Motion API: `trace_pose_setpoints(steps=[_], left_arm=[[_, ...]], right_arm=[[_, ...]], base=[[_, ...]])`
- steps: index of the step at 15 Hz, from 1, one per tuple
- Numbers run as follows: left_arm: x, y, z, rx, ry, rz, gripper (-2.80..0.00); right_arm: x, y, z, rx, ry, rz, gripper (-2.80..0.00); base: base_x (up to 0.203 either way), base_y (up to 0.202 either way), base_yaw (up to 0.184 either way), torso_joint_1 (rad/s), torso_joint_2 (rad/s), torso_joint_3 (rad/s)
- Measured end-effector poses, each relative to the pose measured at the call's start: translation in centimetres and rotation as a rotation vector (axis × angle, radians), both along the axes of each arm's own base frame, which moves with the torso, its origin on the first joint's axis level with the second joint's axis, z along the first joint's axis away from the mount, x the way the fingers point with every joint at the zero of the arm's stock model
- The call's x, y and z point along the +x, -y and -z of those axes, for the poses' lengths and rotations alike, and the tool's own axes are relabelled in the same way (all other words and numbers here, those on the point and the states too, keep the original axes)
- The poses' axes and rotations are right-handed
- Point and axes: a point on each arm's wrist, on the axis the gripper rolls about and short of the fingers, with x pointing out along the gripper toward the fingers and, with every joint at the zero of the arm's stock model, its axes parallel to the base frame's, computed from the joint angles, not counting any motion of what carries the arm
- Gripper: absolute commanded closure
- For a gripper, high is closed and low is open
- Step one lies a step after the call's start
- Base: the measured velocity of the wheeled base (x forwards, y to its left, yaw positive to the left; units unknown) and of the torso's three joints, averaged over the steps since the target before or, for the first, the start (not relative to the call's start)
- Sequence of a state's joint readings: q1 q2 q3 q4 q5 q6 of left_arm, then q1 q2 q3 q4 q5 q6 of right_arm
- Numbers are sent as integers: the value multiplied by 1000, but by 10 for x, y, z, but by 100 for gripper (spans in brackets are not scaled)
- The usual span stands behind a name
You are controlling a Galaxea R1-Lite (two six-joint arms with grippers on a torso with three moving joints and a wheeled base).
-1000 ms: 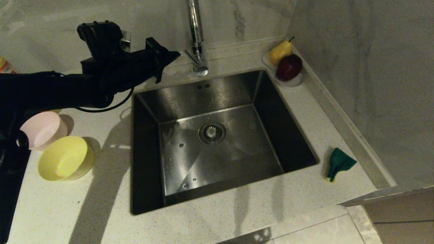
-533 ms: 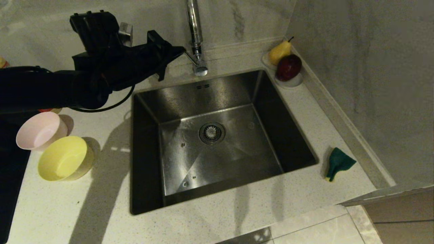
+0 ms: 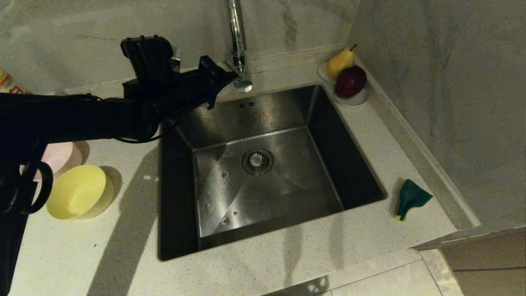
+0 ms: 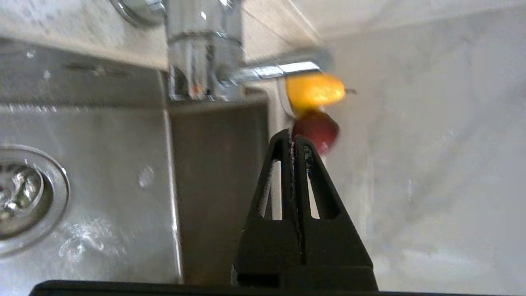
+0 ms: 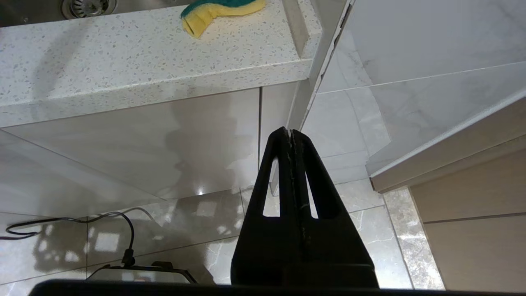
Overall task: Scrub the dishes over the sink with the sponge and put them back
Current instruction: Turn off the faucet
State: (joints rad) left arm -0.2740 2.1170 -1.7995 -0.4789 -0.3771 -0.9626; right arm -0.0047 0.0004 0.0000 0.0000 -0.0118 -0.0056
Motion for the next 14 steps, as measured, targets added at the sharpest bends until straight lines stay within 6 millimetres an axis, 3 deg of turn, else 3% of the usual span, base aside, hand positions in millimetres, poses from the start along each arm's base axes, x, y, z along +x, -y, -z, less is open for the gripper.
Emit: trace_pose_setpoints(steps=[7,14], left_arm=[[20,-9,5,14,29,-80,0],[18,-15,1,26,15,-95,0]], right_arm=[[0,0,0,0,0,-1,0],[0,0,0,0,0,-1,0]], base=[[0,0,0,0,0,0],[0,0,0,0,0,0]])
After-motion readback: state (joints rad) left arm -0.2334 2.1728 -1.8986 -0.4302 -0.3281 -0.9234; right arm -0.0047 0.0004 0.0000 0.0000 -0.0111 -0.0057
